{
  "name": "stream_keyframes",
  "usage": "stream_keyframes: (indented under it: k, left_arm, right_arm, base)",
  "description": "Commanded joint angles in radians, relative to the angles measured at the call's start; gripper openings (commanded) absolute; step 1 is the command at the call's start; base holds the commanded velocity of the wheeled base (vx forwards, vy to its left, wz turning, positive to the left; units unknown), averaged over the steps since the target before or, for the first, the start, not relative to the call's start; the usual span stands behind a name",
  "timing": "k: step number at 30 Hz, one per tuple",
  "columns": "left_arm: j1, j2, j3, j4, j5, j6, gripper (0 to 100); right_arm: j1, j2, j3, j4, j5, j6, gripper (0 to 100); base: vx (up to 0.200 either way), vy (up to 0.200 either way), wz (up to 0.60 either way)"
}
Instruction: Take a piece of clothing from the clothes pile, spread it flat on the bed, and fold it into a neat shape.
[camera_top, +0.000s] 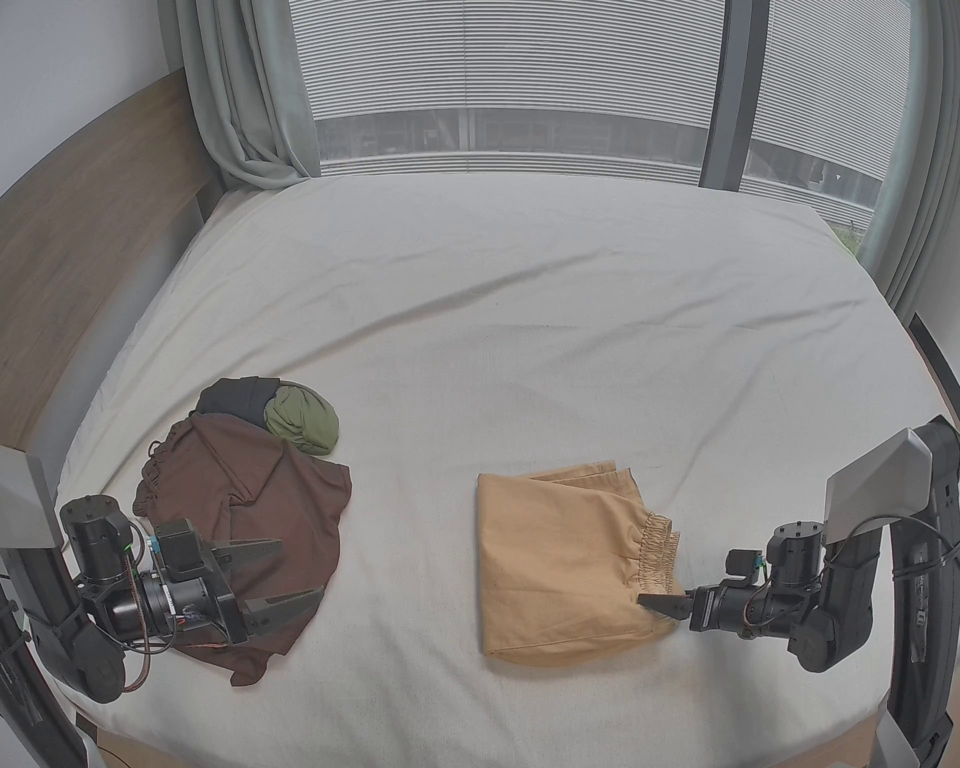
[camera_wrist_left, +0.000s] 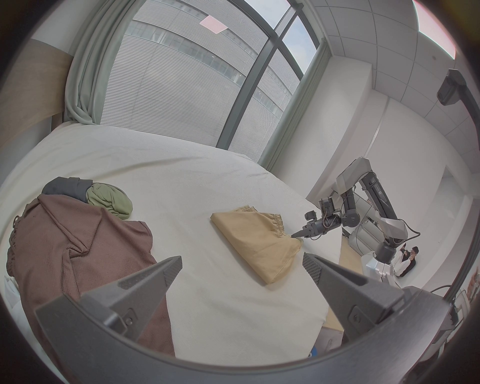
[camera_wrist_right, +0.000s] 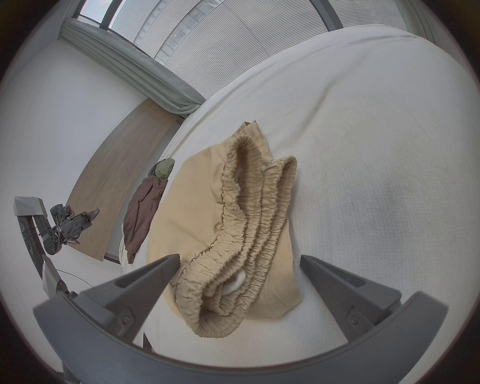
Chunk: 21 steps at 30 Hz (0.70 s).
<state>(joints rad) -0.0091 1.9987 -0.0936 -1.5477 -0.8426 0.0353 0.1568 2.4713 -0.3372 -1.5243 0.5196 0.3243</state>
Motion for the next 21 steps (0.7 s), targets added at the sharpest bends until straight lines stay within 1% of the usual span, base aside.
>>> stream_keyframes:
  k: [1,9,12,13,21]
  left_arm:
    - [-0.002,0.005,0.002,0.000,-0.001,0.001,100]
    - [-0.002,0.003,0.005,0.000,-0.001,0.001,100]
    - [-0.002,0.003,0.006,0.000,-0.001,0.003,100]
    - [0.000,0.003,0.006,0.000,-0.001,0.003,100]
    - [0.000,0.005,0.006,-0.002,-0.001,0.001,100]
  right_arm:
    - [0.040,0.025,-0.002,-0.001,0.000,0.006,100]
    - [0.079,0.051,-0.016,-0.013,-0.001,0.021,100]
    - [0.098,0.052,-0.031,-0.013,-0.030,0.049,100]
    - [0.106,0.054,-0.045,-0.013,-0.050,0.065,100]
    - [0.110,0.060,-0.059,-0.014,-0.070,0.076,100]
  base:
    - [0.000,0.000,0.00]
    - [0.000,0.000,0.00]
    - [0.000,0.000,0.00]
    - [0.000,0.000,0.00]
    - [0.000,0.000,0.00]
